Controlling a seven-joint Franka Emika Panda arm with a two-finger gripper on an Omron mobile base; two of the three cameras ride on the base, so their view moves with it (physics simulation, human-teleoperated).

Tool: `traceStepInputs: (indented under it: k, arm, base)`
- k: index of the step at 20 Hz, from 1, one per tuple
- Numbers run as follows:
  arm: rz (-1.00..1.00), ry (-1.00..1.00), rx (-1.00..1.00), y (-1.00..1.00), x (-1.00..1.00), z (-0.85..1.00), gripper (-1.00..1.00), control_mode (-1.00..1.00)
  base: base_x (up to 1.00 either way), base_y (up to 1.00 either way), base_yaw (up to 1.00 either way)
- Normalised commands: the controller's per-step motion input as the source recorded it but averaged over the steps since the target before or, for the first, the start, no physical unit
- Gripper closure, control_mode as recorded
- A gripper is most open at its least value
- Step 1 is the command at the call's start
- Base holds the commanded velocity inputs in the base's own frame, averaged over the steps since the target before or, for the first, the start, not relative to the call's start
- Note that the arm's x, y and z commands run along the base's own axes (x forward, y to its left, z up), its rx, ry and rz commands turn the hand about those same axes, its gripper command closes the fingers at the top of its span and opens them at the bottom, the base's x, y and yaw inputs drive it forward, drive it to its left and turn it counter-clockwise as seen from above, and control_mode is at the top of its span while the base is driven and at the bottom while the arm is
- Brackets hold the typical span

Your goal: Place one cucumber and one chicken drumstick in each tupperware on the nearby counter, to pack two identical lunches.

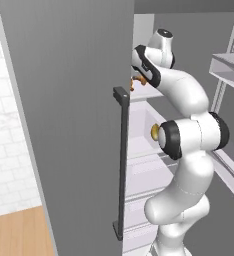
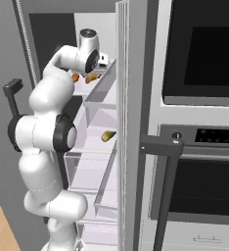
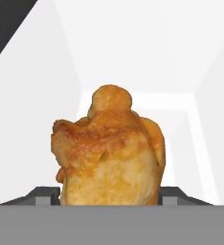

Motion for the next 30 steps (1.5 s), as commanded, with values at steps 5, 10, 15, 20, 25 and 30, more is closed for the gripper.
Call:
traceStepInputs:
  k: [5,10,15,20,25,30]
  arm:
    - [0.0,-0.19,0.0,-0.04,-0.52,0.0,1.0,-1.0]
    - [-0.06,-0.28,0.0,-0.26,-0.92,0.0,1.0,-1.0]
    - [-0.01,-0.15,0.0,-0.01,-0.81,0.14,1.0,-1.0]
    - [0.0,-0.11,0.0,0.01,-1.0,0.35,1.0,-1.0]
    - [-0.08,0.0,0.0,0.01,-1.0,0.14,1.0,-1.0]
    - [-0.06,0.02,0.0,0.0,-1.0,0.02,1.0,-1.0]
  base:
    - [0.0,0.0,0.0]
    - [0.0,0.0,0.0]
    - [0.0,0.0,0.0]
    - [0.0,0.0,0.0]
    - [0.0,0.0,0.0]
    - [0.0,0.0,0.0]
